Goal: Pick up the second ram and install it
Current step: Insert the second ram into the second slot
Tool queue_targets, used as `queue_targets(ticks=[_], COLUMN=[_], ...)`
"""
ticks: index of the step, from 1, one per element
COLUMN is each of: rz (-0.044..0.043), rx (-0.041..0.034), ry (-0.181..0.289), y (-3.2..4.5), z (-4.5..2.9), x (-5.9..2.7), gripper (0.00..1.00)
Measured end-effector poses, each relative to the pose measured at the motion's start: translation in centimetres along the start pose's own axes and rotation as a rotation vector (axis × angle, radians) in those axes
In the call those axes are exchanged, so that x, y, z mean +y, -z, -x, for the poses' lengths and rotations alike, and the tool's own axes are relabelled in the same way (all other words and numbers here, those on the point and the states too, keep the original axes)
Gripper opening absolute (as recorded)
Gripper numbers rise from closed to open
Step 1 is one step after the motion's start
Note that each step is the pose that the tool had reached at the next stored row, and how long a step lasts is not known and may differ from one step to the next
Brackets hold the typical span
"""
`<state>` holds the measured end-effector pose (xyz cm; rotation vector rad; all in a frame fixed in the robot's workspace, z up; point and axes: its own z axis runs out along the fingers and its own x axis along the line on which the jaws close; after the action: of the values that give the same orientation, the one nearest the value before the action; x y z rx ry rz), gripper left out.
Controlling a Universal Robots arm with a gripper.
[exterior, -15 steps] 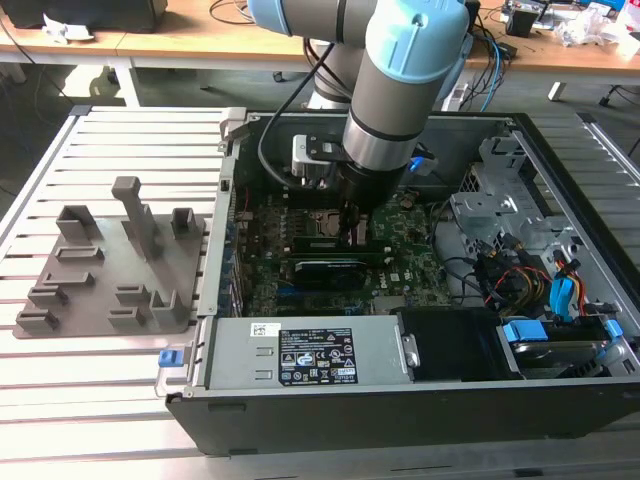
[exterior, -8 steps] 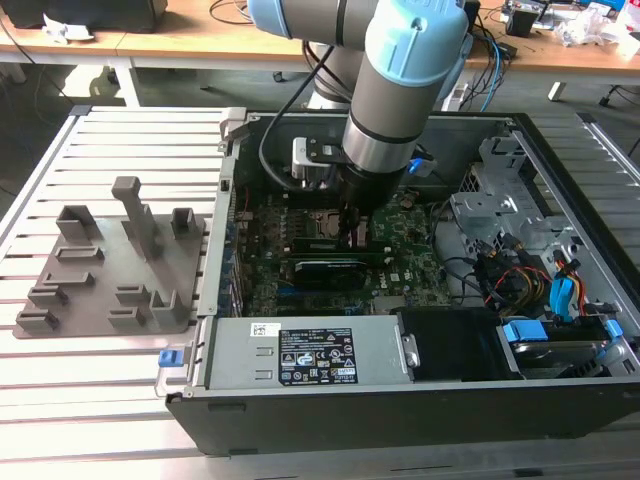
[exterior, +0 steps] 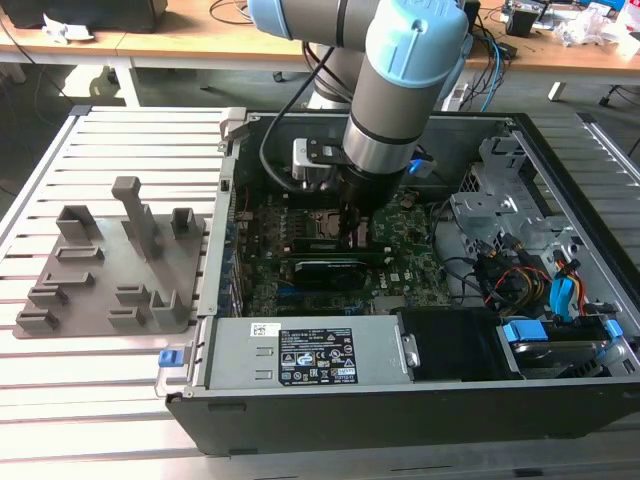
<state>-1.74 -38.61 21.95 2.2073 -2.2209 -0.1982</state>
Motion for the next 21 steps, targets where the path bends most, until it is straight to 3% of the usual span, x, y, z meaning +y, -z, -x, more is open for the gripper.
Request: queue_targets(ticks=[10,12,14,17,18,19,21], rz=[-0.0002,0.0004,0.0004,0.0000,-0.0001,-0.0002,-0.0002], rx=[-0.0018,-0.0008,0.0016,0.0170,0.0200,0.0239,0.0251], ry=[0.003,0.003,0.003,0.001,0.001,0.001,0.001], y=[-0.48,-0.42,0.22,2.44,2.80,3.22,3.42], z=[-0.02,-0.03,0.09,0.92,1.09,1.25,1.30], x=[-0.05,-0.04,0.02,0.23,0.27,0.31,0.32], gripper=[0.14,0.22,0.22,0.20,0.20,0.13,0.11])
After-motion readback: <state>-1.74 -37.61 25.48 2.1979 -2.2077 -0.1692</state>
